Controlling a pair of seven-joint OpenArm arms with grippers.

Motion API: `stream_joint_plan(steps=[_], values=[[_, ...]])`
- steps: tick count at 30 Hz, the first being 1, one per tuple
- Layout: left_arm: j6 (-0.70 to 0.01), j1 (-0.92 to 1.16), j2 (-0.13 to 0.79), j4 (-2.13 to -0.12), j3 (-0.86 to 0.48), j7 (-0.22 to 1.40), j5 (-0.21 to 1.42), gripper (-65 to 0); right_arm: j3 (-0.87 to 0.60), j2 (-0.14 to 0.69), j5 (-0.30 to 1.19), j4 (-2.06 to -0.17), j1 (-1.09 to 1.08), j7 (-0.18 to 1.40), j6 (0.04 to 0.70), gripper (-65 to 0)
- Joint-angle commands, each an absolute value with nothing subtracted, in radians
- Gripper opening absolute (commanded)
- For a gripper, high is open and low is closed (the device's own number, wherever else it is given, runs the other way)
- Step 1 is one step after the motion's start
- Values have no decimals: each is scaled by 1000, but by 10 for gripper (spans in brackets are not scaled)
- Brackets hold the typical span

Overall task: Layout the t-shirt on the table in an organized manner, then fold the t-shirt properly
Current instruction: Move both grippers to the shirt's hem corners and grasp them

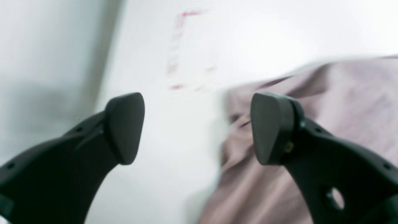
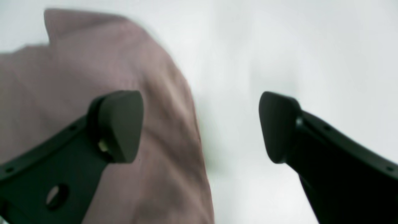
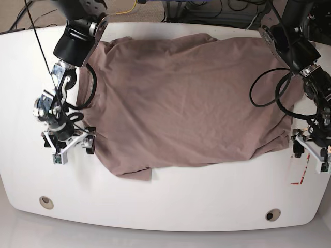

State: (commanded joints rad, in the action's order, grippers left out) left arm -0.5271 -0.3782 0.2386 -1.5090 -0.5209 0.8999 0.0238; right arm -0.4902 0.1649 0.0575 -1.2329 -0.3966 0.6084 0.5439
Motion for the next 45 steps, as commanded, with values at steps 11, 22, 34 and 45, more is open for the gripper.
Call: stream_joint_plan(steps=[11, 22, 34, 45], values=[[-506, -374, 240, -1382, -503, 796, 24, -144, -489, 220, 56, -760, -549, 401, 544, -87], [-509, -372, 242, -1379, -504, 796, 24, -144, -489, 145, 48, -750, -515, 397, 596, -160], [-504, -366, 245, -1348, -507, 792, 24, -144, -489, 122, 48, -750, -499, 397, 598, -384], [-438, -409, 308, -1040, -506, 634, 24, -142, -489, 122, 48, -751, -499, 421, 598, -628]])
